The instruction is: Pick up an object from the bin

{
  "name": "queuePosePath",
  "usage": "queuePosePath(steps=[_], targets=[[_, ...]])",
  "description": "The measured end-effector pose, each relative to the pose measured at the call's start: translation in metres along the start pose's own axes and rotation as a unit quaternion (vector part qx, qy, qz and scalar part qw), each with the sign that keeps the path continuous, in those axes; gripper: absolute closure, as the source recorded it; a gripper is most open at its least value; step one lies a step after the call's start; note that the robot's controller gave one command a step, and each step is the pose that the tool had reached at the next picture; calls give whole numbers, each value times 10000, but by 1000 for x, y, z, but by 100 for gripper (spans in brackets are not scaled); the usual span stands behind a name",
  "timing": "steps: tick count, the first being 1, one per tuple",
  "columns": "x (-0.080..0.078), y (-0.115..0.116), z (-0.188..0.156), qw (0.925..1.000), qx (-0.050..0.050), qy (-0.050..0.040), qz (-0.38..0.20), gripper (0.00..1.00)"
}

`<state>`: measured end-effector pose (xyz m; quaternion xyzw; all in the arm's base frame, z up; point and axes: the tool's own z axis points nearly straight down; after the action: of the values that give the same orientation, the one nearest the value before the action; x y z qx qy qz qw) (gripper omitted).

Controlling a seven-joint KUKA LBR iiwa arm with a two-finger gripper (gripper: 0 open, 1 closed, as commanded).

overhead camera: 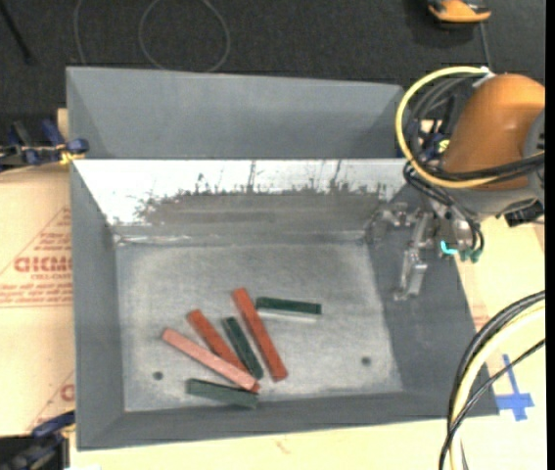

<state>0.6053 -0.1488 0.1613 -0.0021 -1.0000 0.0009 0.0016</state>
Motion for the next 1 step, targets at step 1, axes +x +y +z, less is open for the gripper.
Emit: queuePosePath(steps=[1], targets=[[-13, 101, 24, 9993, -21, -30, -373, 0]])
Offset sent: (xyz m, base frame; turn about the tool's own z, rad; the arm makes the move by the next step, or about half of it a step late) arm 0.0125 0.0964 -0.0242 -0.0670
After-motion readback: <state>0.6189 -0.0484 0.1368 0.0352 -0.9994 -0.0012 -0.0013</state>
